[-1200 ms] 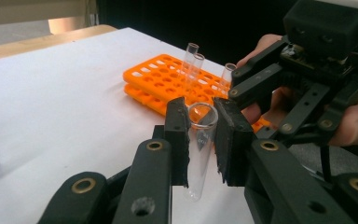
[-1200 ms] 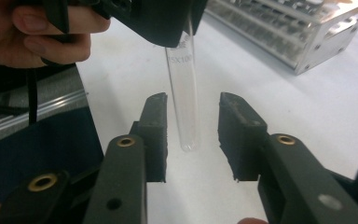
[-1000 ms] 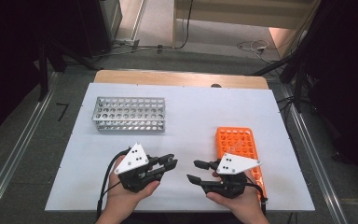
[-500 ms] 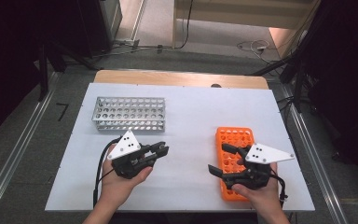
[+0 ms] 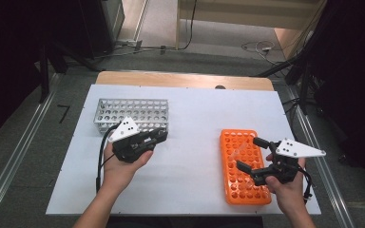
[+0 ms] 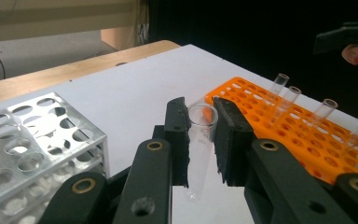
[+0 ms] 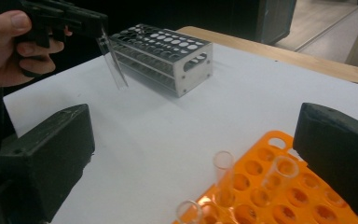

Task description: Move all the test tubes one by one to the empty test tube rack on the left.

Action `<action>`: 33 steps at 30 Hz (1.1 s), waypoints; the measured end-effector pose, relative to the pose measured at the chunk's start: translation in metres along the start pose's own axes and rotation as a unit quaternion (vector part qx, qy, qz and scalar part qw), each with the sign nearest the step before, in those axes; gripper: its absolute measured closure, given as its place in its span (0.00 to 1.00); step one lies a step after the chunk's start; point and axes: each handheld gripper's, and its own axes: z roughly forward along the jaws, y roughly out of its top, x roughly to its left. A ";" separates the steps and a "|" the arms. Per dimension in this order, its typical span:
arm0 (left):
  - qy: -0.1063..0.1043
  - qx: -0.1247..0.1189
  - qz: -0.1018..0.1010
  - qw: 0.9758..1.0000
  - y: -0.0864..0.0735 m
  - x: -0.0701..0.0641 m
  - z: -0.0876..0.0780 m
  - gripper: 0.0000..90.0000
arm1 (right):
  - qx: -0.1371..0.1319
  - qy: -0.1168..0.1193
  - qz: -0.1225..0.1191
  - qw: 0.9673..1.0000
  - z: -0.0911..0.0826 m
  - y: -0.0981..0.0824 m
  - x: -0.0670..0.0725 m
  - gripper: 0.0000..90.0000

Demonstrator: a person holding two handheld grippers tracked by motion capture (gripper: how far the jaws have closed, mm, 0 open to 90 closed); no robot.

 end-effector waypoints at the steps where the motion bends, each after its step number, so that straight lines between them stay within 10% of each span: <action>1: 0.001 0.000 -0.001 1.000 0.001 0.002 0.001 0.84 | -0.002 -0.003 0.003 1.000 -0.001 -0.002 -0.003 0.00; 33: 0.062 -0.035 -0.013 0.997 0.050 0.067 0.036 0.84 | 0.006 -0.038 0.041 0.998 -0.016 -0.048 -0.061 0.00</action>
